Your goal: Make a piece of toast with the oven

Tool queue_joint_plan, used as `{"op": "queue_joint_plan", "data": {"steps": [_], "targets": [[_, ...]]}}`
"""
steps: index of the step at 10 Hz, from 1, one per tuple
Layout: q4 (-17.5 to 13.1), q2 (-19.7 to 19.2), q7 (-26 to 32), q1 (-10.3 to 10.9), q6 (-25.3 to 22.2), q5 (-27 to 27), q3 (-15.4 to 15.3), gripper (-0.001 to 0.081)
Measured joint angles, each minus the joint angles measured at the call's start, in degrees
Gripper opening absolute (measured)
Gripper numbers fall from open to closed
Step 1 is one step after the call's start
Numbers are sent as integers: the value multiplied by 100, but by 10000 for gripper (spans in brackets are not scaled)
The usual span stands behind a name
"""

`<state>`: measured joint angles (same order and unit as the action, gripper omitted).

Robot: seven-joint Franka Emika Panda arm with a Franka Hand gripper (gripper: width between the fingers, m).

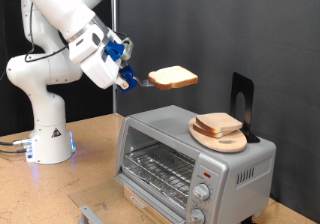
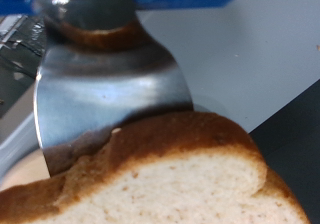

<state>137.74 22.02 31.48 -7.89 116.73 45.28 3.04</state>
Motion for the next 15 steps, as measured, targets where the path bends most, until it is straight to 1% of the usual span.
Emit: {"op": "queue_joint_plan", "data": {"steps": [2, 4, 5, 6, 9, 10, 11, 13, 15], "targets": [[-6, -173, 111, -167, 46, -74, 268, 485], [-24, -430, 182, -354, 328, -351, 378, 485], [-57, -585, 360, -422, 371, -457, 453, 485], [-114, -754, 597, -478, 341, -500, 565, 485], [-387, -1262, 1405, -644, -25, -525, 974, 485], [-437, -1379, 1529, -677, -40, -532, 1050, 485], [-518, -1464, 1566, -690, -106, -534, 1060, 485], [-463, -1466, 1628, -692, -88, -579, 1063, 485], [-267, -1497, 1820, -699, 267, -677, 1067, 485]]}}
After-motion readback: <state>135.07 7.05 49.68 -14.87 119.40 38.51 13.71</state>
